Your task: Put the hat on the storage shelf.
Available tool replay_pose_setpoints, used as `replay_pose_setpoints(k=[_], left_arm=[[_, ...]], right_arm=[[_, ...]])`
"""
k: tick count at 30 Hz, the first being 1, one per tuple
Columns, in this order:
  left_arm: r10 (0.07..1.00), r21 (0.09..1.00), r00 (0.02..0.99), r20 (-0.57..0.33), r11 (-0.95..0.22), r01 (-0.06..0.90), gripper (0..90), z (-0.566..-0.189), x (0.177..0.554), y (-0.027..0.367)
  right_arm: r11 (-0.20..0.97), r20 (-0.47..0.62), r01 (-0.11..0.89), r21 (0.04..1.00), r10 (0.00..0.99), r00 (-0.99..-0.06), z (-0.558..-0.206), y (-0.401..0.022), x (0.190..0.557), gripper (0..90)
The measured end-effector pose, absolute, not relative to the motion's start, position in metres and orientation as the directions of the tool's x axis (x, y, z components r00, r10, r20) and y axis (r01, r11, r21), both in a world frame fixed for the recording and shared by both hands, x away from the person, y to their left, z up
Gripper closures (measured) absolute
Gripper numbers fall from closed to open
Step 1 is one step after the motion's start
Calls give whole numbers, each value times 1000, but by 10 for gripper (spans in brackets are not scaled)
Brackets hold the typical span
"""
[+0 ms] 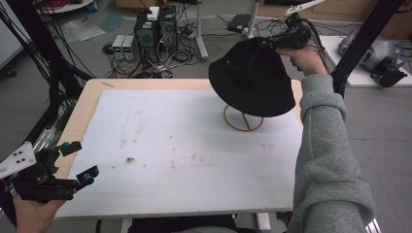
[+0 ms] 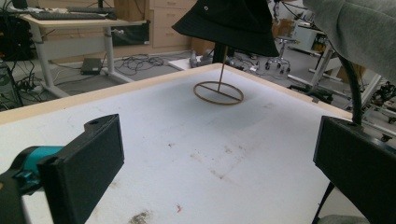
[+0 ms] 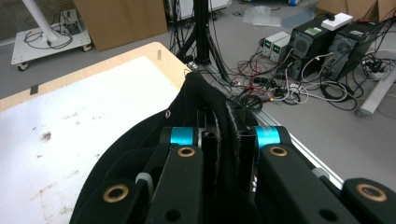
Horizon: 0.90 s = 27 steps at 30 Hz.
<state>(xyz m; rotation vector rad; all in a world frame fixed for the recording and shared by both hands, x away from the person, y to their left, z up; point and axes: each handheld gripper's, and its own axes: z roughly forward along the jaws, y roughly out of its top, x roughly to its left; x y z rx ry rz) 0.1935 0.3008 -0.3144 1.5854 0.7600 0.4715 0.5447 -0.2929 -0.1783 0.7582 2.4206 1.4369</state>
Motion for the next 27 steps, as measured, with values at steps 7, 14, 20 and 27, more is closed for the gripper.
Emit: replay_pose_setpoints(k=[7, 14, 20, 27], left_arm=[[699, 979, 704, -123, -32, 203, 21, -314, 196, 298], [695, 978, 709, -121, -38, 204, 21, -314, 197, 297], [692, 979, 713, -112, -49, 200, 21, -313, 196, 294], [691, 979, 715, -110, -49, 198, 21, -312, 197, 293]], right_arm=[[378, 74, 316, 870, 534, -842, -180, -294, 541, 844], [375, 52, 307, 875, 556, -829, -178, -296, 537, 712], [337, 69, 341, 878, 615, -785, -178, -297, 536, 310], [272, 91, 329, 904, 630, -771, -174, -297, 529, 110]])
